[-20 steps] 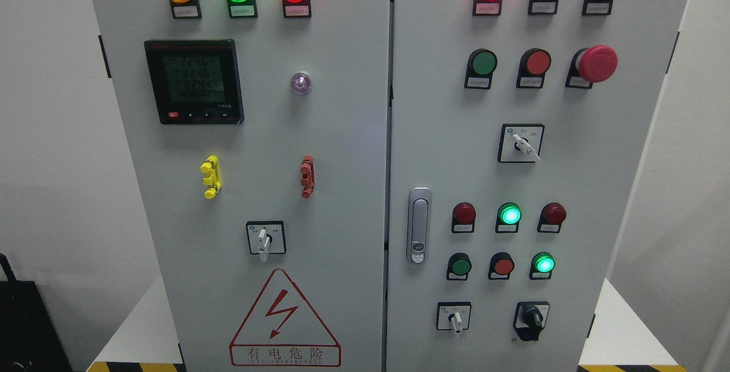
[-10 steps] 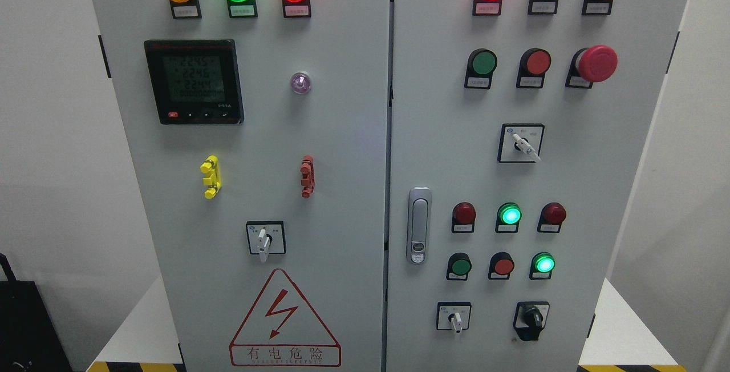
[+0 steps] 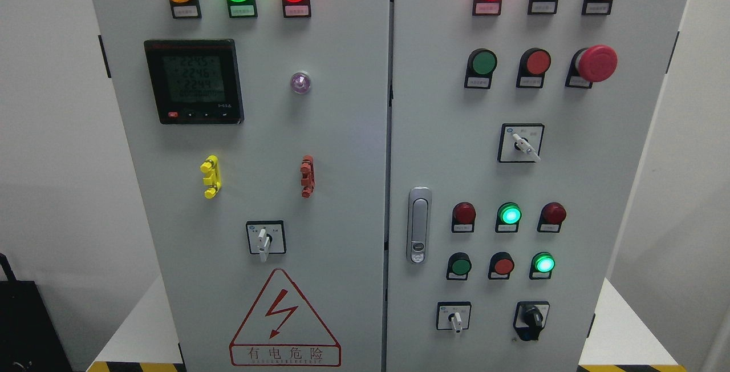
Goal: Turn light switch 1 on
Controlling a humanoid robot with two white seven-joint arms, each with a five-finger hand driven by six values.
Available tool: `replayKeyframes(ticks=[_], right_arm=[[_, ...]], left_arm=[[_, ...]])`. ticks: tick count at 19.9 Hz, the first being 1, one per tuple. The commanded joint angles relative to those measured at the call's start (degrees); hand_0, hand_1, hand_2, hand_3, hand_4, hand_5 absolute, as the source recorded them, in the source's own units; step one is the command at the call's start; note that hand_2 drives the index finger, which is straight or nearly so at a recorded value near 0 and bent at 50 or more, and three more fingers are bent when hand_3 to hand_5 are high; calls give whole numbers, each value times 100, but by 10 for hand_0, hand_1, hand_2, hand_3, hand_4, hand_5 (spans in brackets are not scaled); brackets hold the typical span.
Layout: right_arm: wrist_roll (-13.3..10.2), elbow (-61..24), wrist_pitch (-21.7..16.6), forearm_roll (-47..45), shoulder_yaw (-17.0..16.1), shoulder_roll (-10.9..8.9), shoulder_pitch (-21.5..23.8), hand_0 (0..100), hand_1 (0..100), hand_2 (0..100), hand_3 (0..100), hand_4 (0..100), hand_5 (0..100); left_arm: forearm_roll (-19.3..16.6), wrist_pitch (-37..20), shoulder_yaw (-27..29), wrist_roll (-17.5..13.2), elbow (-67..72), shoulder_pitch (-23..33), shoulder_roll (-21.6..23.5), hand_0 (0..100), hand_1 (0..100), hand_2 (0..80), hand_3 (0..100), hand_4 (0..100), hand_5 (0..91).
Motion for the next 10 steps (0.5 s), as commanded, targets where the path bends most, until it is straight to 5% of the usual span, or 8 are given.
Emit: replayKeyframes(ticks=[1,4,7,10], right_arm=[[0,0,-4,1,0,0,0,54,0,0,0,0,0],[8,0,-4,1,0,0,0,54,0,0,0,0,0],[8,0,-4,1,0,0,0,54,0,0,0,0,0],[0,0,-4,1,0,0,0,55,0,0,0,0,0]], left_arm=[[-2,89,-18,3,-1119,-363,32,327,254,347,588,739,564],[-2,159,-18,21,-1146,-565,5,315,261,352,601,750,579],[-2,361,-35,564,-1242,-793,5,304,265,409,663,772,592],[-2,713,-62,671,-1330,-995,5,311,282,439,704,790,632]])
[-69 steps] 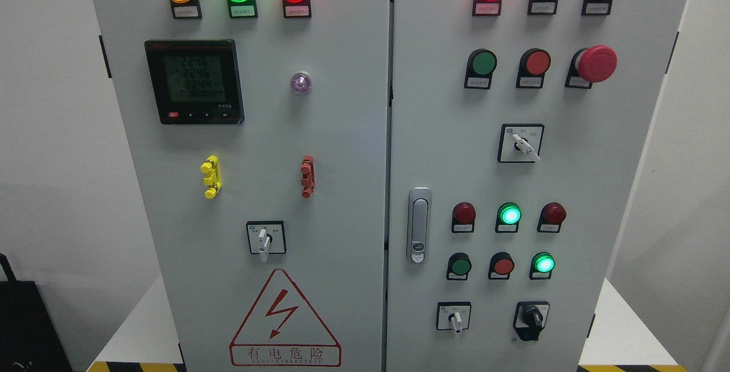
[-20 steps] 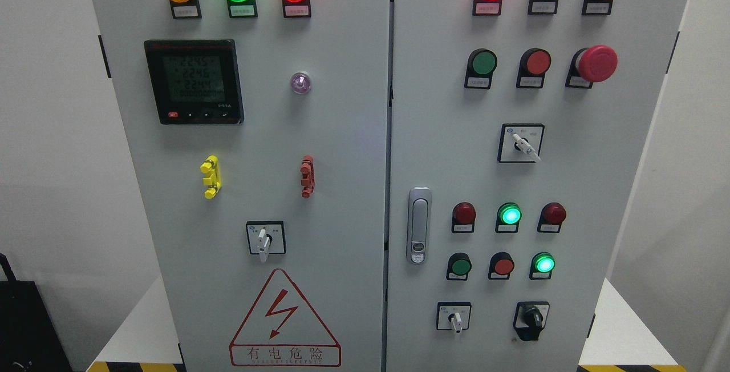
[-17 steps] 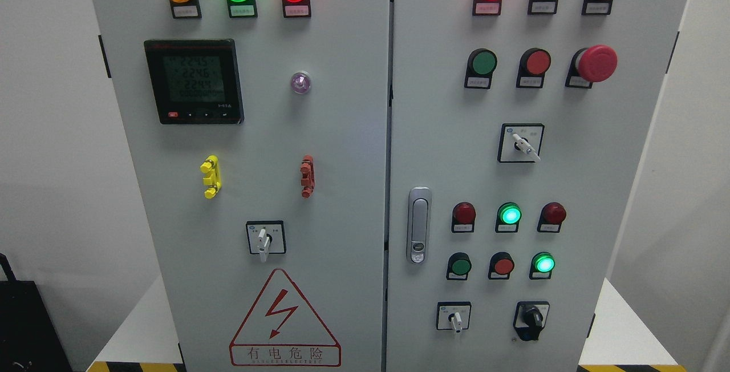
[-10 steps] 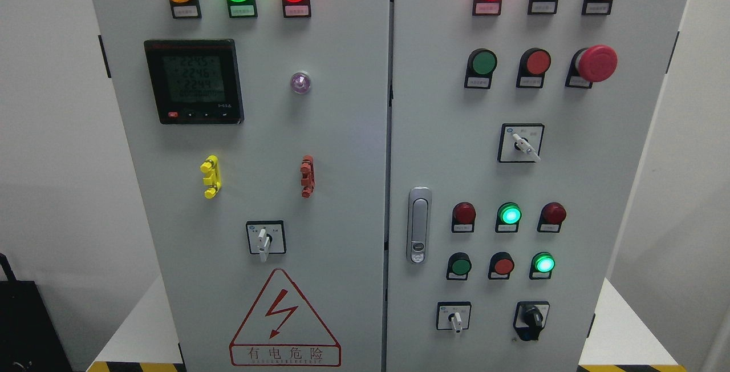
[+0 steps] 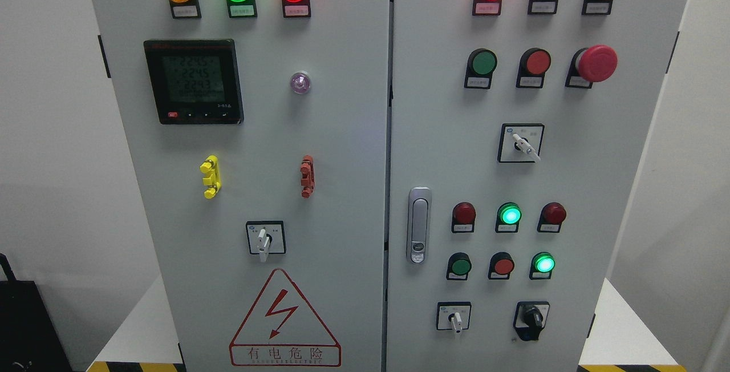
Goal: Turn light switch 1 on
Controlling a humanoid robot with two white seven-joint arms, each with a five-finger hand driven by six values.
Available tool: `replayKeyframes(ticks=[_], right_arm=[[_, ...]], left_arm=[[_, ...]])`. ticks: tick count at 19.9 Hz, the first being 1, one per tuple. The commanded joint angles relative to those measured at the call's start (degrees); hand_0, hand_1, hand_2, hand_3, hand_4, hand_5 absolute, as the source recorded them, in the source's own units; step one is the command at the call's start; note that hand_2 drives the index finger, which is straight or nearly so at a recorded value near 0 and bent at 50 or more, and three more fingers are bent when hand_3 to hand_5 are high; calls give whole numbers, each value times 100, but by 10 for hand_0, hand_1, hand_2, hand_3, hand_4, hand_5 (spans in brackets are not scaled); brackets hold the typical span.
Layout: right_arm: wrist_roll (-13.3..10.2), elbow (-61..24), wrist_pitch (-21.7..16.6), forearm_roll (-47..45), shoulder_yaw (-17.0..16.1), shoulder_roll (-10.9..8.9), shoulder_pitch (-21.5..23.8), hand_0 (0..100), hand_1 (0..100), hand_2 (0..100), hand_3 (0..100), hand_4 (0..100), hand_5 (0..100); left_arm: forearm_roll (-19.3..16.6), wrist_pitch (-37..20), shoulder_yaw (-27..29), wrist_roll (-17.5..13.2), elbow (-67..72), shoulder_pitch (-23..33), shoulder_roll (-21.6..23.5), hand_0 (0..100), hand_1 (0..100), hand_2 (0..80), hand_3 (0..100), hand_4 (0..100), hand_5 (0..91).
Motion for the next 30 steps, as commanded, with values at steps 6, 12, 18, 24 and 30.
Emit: replayKeyframes(ticks=[6,12,18,24,30], right_arm=[[5,0,-5,0,0,0,0,54,0,0,0,0,0],[-3,0,-5,0,0,0,0,54,0,0,0,0,0],[5,0,-5,0,0,0,0,54,0,0,0,0,0],[5,0,-5,0,0,0,0,54,0,0,0,0,0],[-3,0,-5,0,0,0,0,54,0,0,0,0,0]], left_arm=[[27,672,-41,178,-606,-641,-21,276,301,444,719,806,670],[18,1226,-216,407,-597,-984,-161,168,414,470,750,824,698],[-17,1631,-287,547,-588,-1310,-469,69,506,507,811,848,733],[-122,1666,-287,908,-580,-1468,-592,35,552,522,822,862,748],[-149,2026,-278,917,-588,-1652,-619,22,562,530,838,877,766]])
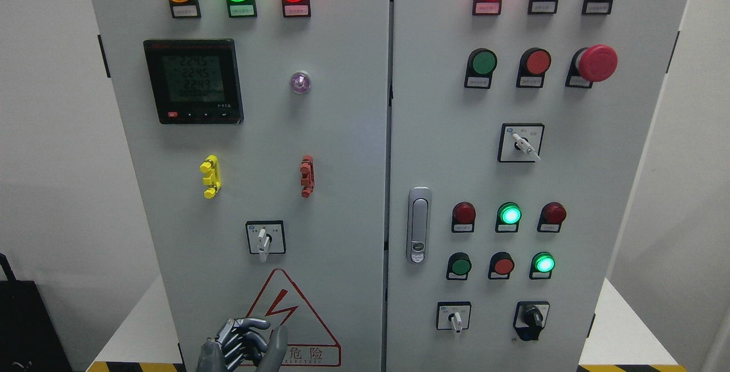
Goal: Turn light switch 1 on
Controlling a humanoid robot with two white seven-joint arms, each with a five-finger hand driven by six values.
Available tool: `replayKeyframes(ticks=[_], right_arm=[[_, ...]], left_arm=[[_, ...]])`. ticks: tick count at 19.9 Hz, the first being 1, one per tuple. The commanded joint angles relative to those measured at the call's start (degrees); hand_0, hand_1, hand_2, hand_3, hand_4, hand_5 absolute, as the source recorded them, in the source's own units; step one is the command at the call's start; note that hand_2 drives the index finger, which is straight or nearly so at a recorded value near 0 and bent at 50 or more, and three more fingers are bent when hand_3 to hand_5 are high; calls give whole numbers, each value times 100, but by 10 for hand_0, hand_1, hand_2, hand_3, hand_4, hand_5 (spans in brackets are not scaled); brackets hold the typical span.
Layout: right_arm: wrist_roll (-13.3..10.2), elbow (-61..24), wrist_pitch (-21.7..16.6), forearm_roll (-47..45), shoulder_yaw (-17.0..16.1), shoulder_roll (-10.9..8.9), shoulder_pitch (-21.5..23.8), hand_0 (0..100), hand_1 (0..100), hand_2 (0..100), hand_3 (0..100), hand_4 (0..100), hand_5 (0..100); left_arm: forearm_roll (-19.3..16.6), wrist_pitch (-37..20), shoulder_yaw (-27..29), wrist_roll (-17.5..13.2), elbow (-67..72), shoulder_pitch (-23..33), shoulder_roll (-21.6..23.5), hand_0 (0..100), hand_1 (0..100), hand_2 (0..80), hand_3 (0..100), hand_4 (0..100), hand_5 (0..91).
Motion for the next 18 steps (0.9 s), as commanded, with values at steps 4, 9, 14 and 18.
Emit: replayKeyframes(ticks=[4,9,14,18], right_arm=[[4,0,-5,1,0,0,0,54,0,0,0,0,0],[-5,0,-5,1,0,0,0,54,0,0,0,0,0],[4,0,-5,-8,0,0,0,54,0,0,0,0,0],[4,0,-5,1,0,0,0,54,0,0,0,0,0]], left_arm=[[-122,297,-34,64,-40,-262,-197,15,560,533,849,881,776],[-131,474,-34,371,-48,-394,-214,6,567,534,861,887,787],[-175,509,-43,503,-40,-403,-223,0,566,533,865,888,794],[-271,526,-43,503,-31,-464,-223,0,571,533,863,886,792]])
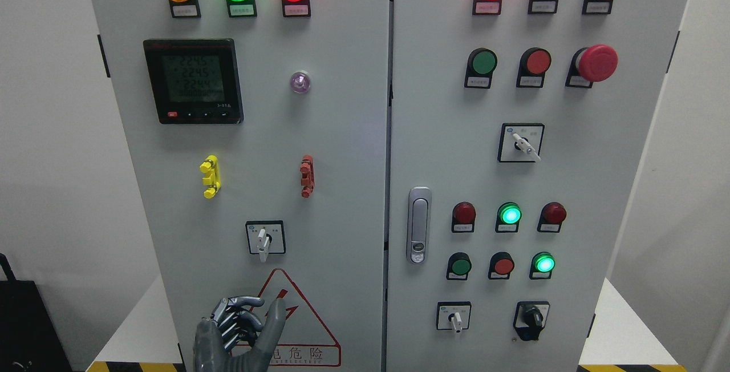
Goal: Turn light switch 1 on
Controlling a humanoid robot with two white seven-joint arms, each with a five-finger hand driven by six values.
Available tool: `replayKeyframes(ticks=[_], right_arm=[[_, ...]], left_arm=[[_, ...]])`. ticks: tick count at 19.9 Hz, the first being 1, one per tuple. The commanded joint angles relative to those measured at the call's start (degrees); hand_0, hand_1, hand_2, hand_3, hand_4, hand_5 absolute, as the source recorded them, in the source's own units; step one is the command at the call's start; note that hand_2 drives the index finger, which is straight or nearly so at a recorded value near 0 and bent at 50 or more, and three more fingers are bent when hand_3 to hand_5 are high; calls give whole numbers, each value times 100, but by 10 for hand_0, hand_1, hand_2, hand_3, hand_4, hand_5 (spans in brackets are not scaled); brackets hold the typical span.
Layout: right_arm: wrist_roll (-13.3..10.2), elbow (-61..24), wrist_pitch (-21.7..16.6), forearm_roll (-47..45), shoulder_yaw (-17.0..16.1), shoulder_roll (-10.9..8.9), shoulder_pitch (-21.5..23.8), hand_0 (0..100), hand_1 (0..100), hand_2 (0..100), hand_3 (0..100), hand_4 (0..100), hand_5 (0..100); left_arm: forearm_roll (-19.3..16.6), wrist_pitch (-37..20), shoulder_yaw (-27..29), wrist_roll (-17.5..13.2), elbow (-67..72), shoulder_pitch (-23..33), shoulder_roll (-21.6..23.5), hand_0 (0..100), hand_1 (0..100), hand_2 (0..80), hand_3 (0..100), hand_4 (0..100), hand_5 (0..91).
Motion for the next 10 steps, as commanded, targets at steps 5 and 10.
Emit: replayKeyframes(ticks=[5,10], right_arm=[[-5,0,-5,1,0,0,0,54,0,0,0,0,0],[-5,0,-5,1,0,0,0,55,0,0,0,0,0]], left_arm=[[-148,176,-2,136,29,-253,-77,0,583,530,858,884,789],[-148,343,-2,136,29,-377,-94,0,615,530,856,879,788]])
